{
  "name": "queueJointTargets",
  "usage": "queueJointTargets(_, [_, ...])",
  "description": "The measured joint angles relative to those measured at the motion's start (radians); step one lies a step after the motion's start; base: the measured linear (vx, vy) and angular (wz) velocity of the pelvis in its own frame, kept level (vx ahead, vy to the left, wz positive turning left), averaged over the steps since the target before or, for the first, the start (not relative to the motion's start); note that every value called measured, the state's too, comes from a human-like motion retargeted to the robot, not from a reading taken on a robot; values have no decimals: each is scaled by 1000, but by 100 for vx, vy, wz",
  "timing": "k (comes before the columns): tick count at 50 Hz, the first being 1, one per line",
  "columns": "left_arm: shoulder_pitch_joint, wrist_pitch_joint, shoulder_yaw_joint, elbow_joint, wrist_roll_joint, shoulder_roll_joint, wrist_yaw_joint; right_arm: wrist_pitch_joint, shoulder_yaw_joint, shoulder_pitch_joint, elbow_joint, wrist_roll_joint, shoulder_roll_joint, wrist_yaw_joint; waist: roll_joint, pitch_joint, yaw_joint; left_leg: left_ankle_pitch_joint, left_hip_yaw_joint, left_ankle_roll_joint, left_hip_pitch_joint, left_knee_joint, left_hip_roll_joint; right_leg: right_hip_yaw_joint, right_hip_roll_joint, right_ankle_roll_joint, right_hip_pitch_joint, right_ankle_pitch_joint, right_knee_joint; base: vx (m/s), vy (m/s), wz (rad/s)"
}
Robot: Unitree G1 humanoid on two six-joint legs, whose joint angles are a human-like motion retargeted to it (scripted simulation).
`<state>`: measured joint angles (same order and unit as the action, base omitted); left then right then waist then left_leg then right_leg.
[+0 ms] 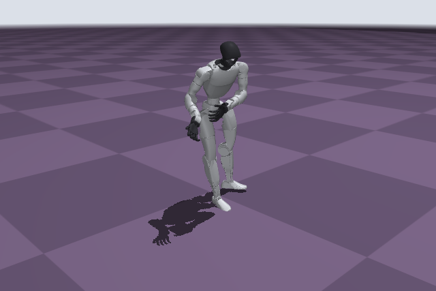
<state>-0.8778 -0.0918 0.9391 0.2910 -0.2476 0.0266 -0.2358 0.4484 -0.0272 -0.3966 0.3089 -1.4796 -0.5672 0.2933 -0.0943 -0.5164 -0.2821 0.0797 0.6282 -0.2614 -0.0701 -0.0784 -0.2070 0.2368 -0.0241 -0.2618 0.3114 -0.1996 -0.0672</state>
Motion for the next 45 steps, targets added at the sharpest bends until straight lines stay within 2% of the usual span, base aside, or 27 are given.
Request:
queueJointTargets(3, [-176,40,37,323,-14,176,9,-20,-55,-159,285,-26,-96,11,35,-1,-28,1,-17,0,-18,-8,12,15,12,0,5,-5,-10,-6,12,35])
queueJointTargets(5, [-264,50,67,500,-12,250,38,-38,-73,-251,469,-51,-141,4,47,-2,-42,-1,-28,0,-33,-9,21,23,20,0,10,-8,-16,-5,10,35])
queueJointTargets(7, [-303,51,87,587,23,270,74,-54,-83,-298,594,-66,-152,6,43,-1,-47,-3,-35,0,-45,-9,26,29,26,0,16,-8,-18,-1,6,27])
queueJointTargets(10, [-294,31,93,604,113,234,116,-73,-84,-307,688,-71,-117,13,12,3,-34,-6,-38,0,-53,-9,27,31,31,0,24,-4,-14,3,0,9])
queueJointTargets(12, [-227,5,70,538,198,150,136,-75,-77,-276,685,-53,-48,17,-15,5,-16,-6,-32,0,-41,-9,24,26,29,0,18,5,-5,9,-5,-6])
queueJointTargets(15, [-67,-26,23,378,278,-45,142,-64,-46,-205,607,29,111,44,-44,7,16,-2,-11,0,-8,-9,15,12,21,0,0,18,8,12,-9,-26])
queueJointTargets(21, [291,-61,-115,29,166,-493,137,-84,109,-116,407,175,414,112,-67,33,95,19,28,0,32,14,7,-28,13,0,-35,26,9,14,-11,-36])
queueJointTargets(24, [386,-74,-133,-133,76,-659,140,-63,177,-88,267,192,467,120,-63,45,124,23,21,1,19,51,6,-35,19,0,-48,22,4,7,-5,-14])
queueJointTargets(27, [376,-95,-98,-270,35,-727,126,-36,198,-68,133,232,418,112,-54,55,137,31,-4,0,-7,71,9,-28,28,0,-52,19,4,0,1,7])
queueJointTargets(30, [293,-103,-54,-344,35,-666,104,-28,161,-54,69,279,306,104,-32,64,126,41,-36,0,-36,64,18,-7,36,0,-46,20,12,-2,8,37])
queueJointTargets(33, [175,-81,-31,-274,51,-459,111,-25,73,-52,112,285,169,115,-12,60,94,55,-66,0,-60,34,28,26,44,0,-38,25,24,-6,13,55])
queueJointTargets(38, [-26,-37,-28,146,138,-87,78,-27,-64,-117,389,194,8,108,44,35,16,62,-87,0,-93,-9,40,74,51,0,-23,26,31,-8,16,48])
queueJointTargets(40, [-96,-19,-32,332,170,10,53,-45,-94,-150,499,144,-21,82,67,25,-7,55,-87,0,-106,-9,40,84,52,0,-18,23,28,-7,14,26])
queueJointTargets(42, [-141,-12,-41,464,186,55,44,-66,-97,-170,564,105,-23,50,80,15,-16,49,-81,0,-111,-9,39,86,51,0,-17,19,24,-4,12,9])
queueJointTargets(45, [-144,-24,-59,522,190,32,56,-86,-58,-166,572,79,17,3,78,6,-1,42,-69,0,-110,-9,35,79,49,0,-16,15,17,0,8,-10])
